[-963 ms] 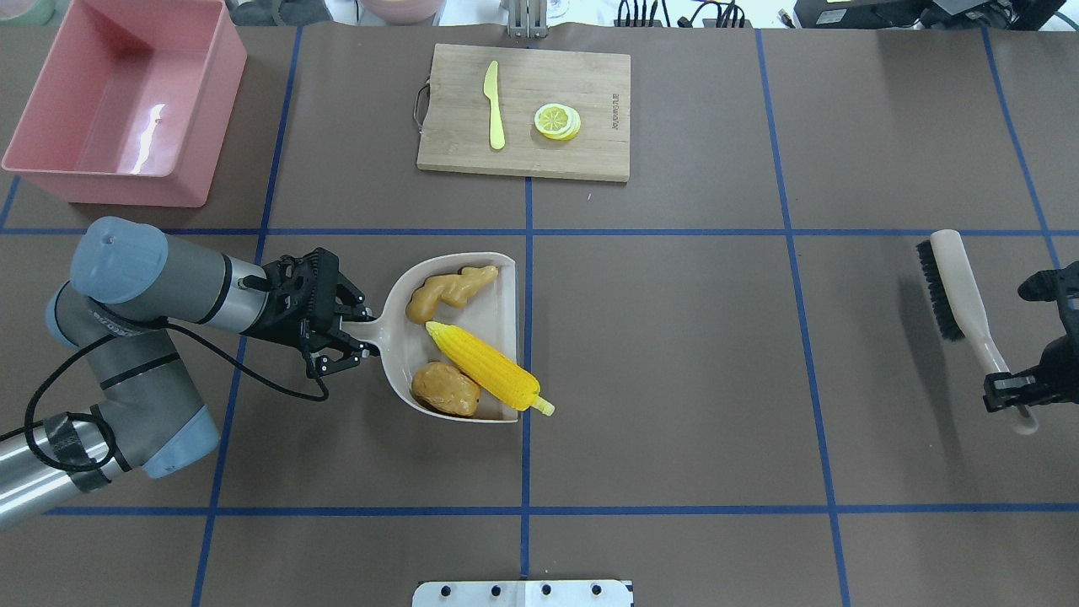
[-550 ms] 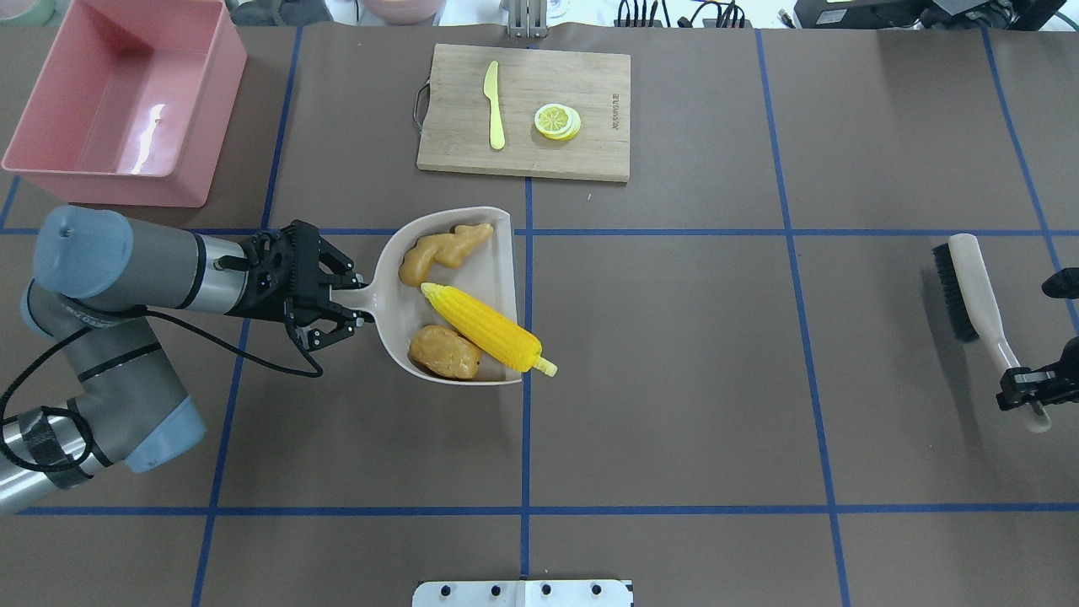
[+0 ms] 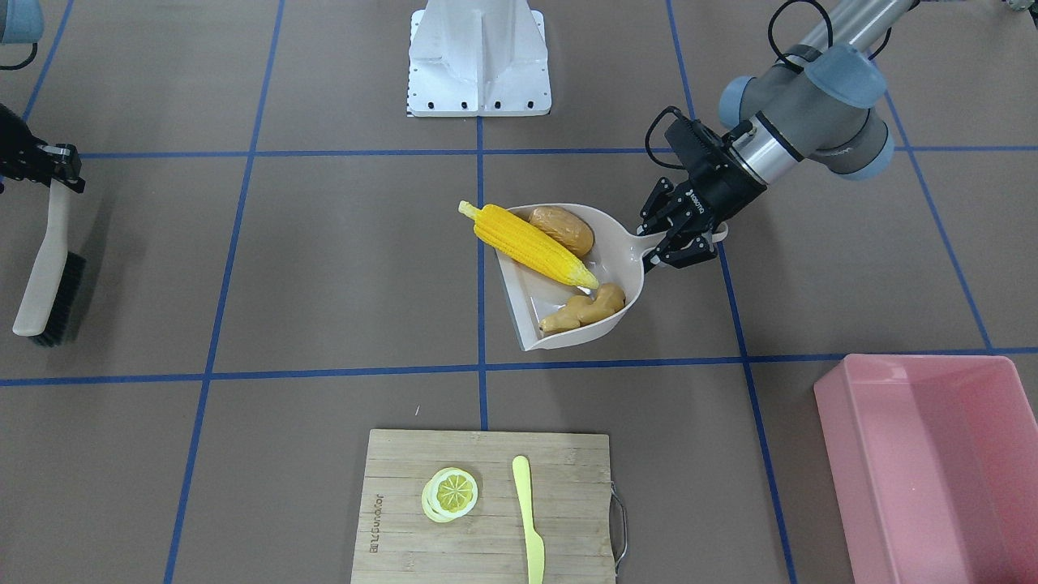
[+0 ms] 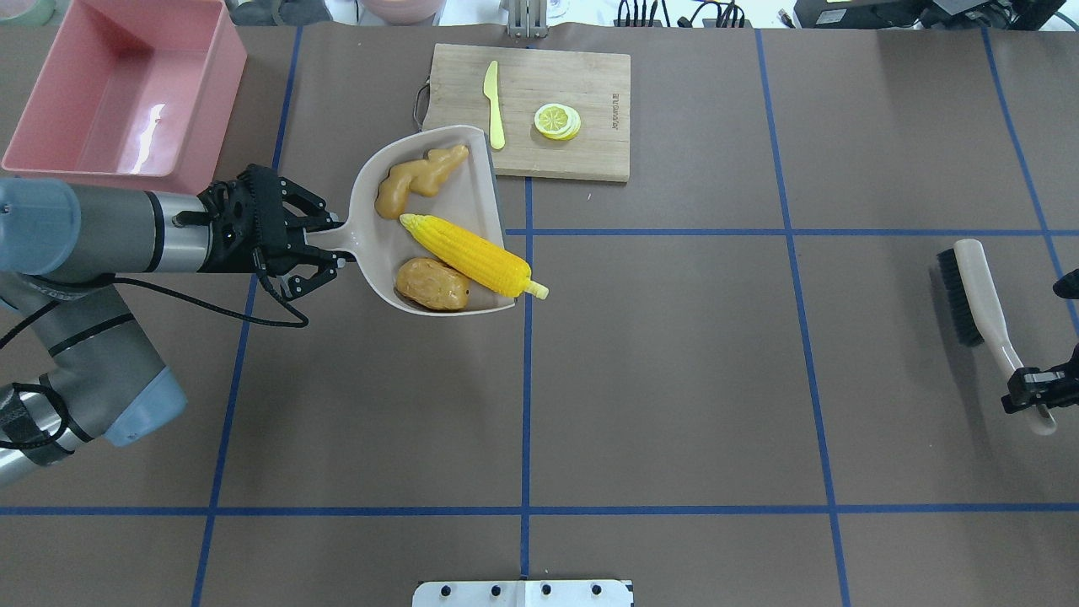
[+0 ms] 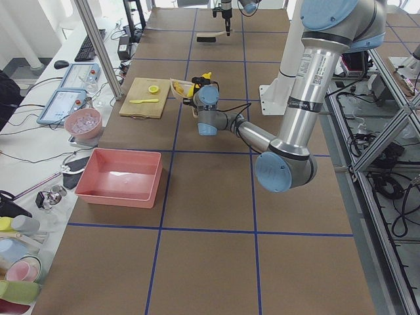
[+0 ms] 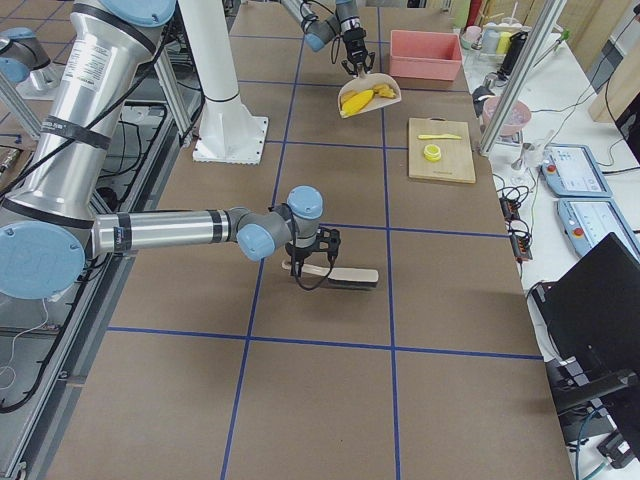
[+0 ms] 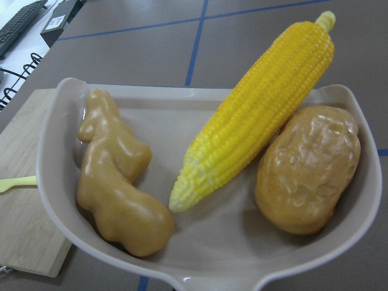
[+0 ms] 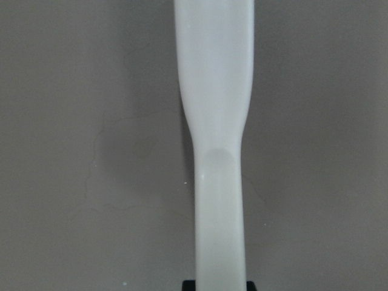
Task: Sweep and dump trash into bin
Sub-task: 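Lift the loaded dustpan with the left gripper toward the pink bin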
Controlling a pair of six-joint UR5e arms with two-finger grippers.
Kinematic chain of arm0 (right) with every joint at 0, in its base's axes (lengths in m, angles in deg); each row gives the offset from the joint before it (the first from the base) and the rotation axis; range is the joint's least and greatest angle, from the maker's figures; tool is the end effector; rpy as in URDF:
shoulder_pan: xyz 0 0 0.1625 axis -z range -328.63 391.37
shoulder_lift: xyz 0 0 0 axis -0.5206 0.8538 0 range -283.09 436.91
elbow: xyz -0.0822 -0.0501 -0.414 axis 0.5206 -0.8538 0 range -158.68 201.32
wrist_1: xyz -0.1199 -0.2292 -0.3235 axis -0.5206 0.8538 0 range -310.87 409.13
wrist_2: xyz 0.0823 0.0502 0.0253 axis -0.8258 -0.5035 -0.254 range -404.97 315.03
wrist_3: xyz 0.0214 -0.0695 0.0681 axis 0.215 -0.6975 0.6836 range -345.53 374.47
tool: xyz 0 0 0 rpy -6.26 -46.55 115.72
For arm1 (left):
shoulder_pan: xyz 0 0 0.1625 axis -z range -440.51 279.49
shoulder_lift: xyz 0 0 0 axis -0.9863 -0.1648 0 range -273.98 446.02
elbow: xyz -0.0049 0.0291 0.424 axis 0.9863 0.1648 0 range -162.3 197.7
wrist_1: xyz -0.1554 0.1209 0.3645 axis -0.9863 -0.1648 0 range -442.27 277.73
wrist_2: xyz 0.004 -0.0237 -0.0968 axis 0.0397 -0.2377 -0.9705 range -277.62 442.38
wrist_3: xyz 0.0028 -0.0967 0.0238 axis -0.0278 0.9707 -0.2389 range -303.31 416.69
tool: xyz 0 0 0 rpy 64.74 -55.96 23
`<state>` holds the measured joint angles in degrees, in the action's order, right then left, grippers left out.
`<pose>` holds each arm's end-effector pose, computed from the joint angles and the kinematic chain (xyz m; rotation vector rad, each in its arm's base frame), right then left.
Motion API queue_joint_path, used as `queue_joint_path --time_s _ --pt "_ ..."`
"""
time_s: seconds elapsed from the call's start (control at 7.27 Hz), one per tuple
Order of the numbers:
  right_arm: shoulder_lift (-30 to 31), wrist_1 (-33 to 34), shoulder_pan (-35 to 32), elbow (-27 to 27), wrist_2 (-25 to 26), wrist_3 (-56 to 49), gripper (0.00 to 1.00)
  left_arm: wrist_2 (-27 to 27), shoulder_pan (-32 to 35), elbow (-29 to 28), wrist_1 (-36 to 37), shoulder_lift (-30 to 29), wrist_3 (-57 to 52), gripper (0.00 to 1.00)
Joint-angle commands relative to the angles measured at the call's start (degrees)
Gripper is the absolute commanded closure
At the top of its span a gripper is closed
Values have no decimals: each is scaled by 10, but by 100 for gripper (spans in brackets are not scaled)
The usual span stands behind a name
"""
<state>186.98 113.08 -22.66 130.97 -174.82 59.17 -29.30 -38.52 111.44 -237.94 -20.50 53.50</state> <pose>-0.1607 -0.3396 0.5906 -0.1154 -0.7979 -0.0114 0.3726 -0.4653 0.3412 1.3171 0.8892 0.9909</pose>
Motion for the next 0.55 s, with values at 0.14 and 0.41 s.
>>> queue_joint_path --time_s 0.14,0.41 --pt "1 -1 -1 -4 -1 -2 100 19 1 7 -3 4 254 100" --pt "2 -1 -1 -7 -1 -15 100 21 7 28 -21 24 459 100"
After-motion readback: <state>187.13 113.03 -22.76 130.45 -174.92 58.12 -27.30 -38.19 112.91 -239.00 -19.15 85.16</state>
